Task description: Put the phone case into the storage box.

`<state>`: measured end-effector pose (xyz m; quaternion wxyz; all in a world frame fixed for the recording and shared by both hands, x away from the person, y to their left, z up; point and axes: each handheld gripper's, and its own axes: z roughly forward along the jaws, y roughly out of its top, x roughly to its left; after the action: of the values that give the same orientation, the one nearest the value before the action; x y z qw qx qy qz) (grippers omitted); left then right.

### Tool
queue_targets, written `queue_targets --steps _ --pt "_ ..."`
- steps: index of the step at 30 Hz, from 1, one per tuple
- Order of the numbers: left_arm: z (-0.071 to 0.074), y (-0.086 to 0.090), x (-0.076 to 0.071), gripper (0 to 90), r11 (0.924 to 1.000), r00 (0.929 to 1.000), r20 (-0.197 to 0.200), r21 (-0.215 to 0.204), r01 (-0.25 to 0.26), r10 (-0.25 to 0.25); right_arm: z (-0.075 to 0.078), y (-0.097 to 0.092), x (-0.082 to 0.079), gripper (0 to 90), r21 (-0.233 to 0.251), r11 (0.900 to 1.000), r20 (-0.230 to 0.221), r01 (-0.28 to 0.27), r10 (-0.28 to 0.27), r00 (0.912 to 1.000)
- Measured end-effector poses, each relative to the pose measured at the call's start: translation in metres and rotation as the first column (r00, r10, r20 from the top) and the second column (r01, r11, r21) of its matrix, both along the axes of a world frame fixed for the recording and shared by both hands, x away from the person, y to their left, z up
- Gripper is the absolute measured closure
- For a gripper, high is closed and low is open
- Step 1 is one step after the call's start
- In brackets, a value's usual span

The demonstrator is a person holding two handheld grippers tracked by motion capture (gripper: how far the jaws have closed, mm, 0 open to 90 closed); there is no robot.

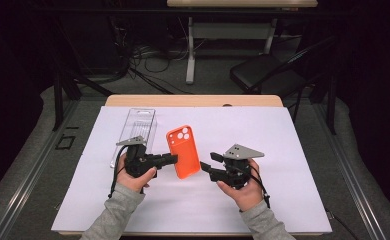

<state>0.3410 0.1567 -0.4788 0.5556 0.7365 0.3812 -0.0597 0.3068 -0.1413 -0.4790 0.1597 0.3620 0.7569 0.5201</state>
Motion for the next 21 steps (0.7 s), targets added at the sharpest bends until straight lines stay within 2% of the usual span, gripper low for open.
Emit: queue_targets --steps 10,21 --pt "0.002 0.001 0.000 80.4 0.9997 0.9996 0.008 0.006 0.026 -0.026 0.009 0.000 -0.003 45.8 -0.005 0.9983 0.017 -0.058 0.058 0.9982" --pt "0.005 0.001 -0.001 80.4 0.9990 0.9988 0.021 0.009 0.043 -0.043 0.013 -0.007 -0.001 48.3 0.008 0.9975 0.020 -0.071 0.070 0.9973"
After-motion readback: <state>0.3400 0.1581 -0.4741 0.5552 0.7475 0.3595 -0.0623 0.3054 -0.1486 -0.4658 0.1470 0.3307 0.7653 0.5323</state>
